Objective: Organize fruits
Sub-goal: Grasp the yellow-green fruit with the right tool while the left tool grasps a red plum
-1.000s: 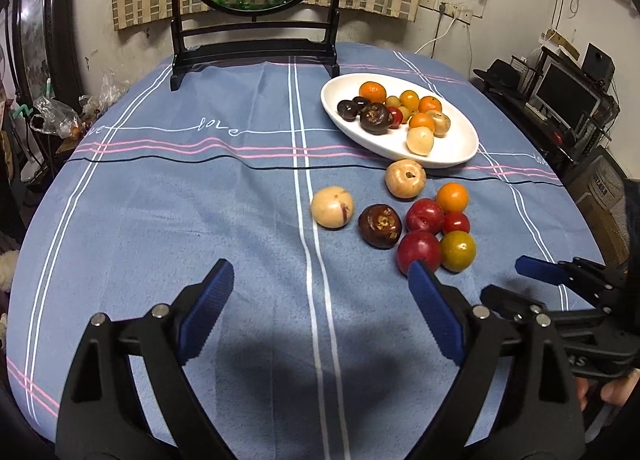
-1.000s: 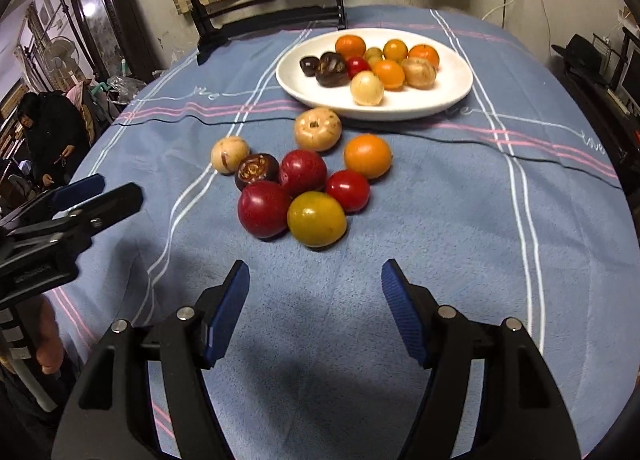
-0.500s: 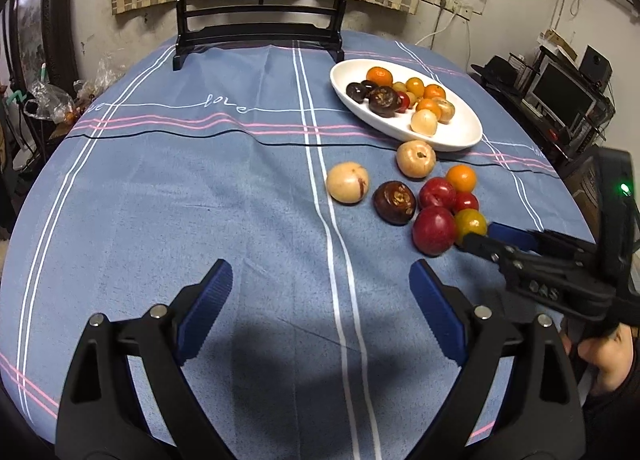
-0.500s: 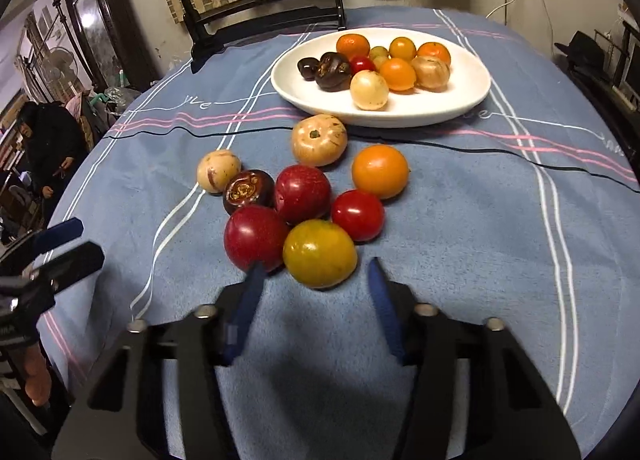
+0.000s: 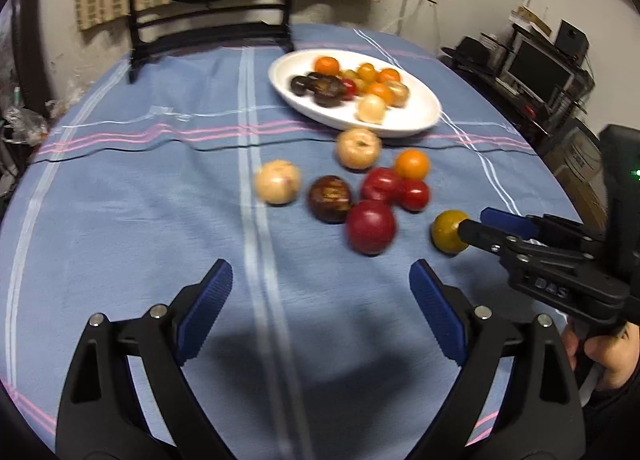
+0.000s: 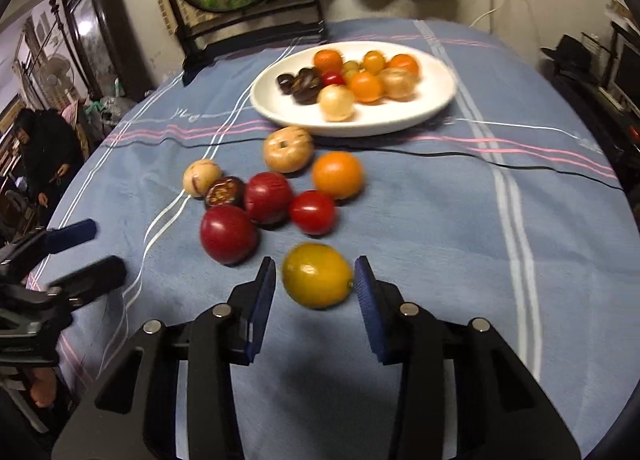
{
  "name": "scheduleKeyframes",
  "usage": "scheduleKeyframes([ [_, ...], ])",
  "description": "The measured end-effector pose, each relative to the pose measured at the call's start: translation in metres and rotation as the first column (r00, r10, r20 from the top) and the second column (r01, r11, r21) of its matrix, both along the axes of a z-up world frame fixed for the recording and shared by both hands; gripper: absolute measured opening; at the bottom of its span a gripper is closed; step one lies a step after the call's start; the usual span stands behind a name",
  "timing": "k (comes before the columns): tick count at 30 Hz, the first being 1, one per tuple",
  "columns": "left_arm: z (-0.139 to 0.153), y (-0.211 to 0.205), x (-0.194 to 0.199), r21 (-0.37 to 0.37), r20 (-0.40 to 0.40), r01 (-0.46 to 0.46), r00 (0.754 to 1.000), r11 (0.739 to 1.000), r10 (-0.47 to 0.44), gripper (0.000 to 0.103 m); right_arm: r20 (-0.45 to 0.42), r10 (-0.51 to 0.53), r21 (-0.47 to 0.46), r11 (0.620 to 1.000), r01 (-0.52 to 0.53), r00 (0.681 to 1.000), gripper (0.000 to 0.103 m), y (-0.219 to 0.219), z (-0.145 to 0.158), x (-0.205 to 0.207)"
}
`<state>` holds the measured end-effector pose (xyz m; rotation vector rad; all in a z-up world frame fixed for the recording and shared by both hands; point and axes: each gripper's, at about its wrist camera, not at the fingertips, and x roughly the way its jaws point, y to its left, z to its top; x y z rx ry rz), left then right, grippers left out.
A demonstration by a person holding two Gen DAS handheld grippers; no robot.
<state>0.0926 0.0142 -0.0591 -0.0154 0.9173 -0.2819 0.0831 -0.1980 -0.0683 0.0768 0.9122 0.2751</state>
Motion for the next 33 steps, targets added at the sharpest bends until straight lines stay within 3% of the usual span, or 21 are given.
scheduleKeyframes([
  [5, -0.018, -0.026, 0.022, -0.018, -0.053, 0.006, 0.999, 1.0, -0.007, 0.092, -0.021, 0.014, 0.005, 1.0, -0.014, 1.0, 0.042, -0.017, -0.008, -0.005],
  [9, -0.028, -0.038, 0.04, -0.025, -0.066, -0.008, 0.998, 1.0, 0.006, 0.091, -0.063, 0.07, 0.107, 0.992, -0.063, 0.996, 0.042, -0.016, -0.018, 0.004],
  [13, -0.036, -0.042, 0.047, -0.031, -0.092, 0.001, 0.996, 1.0, -0.004, 0.076, -0.131, 0.122, 0.074, 0.991, -0.113, 0.984, 0.044, 0.001, -0.032, 0.023],
  [18, -0.043, -0.031, 0.054, -0.091, -0.14, -0.034, 0.99, 0.995, 0.021, 0.075, -0.076, 0.132, 0.034, 0.991, -0.129, 0.988, 0.042, 0.011, -0.032, 0.032],
  [23, -0.044, -0.033, 0.054, -0.088, -0.138, -0.027, 0.99, 0.996, 0.014, 0.073, -0.023, 0.079, 0.014, 0.997, -0.079, 0.997, 0.042, -0.007, -0.015, 0.012],
  [25, -0.045, -0.036, 0.055, -0.08, -0.136, -0.017, 0.991, 0.997, 0.006, 0.065, -0.006, 0.047, 0.003, 0.999, -0.047, 0.999, 0.042, -0.02, -0.009, 0.001],
  [29, -0.046, -0.043, 0.059, -0.055, -0.118, -0.01, 0.993, 0.998, 0.003, 0.062, -0.017, 0.021, 0.02, 1.0, -0.02, 1.0, 0.042, -0.036, -0.011, -0.01],
  [32, -0.046, -0.046, 0.061, -0.042, -0.101, 0.001, 0.995, 0.999, -0.005, 0.042, -0.015, 0.016, 0.038, 0.999, -0.015, 1.0, 0.042, -0.04, -0.011, -0.013],
  [33, -0.046, -0.045, 0.061, -0.056, -0.107, -0.001, 0.994, 0.998, -0.005, 0.042, -0.011, 0.017, 0.041, 0.999, -0.017, 1.0, 0.042, -0.04, -0.011, -0.013],
])
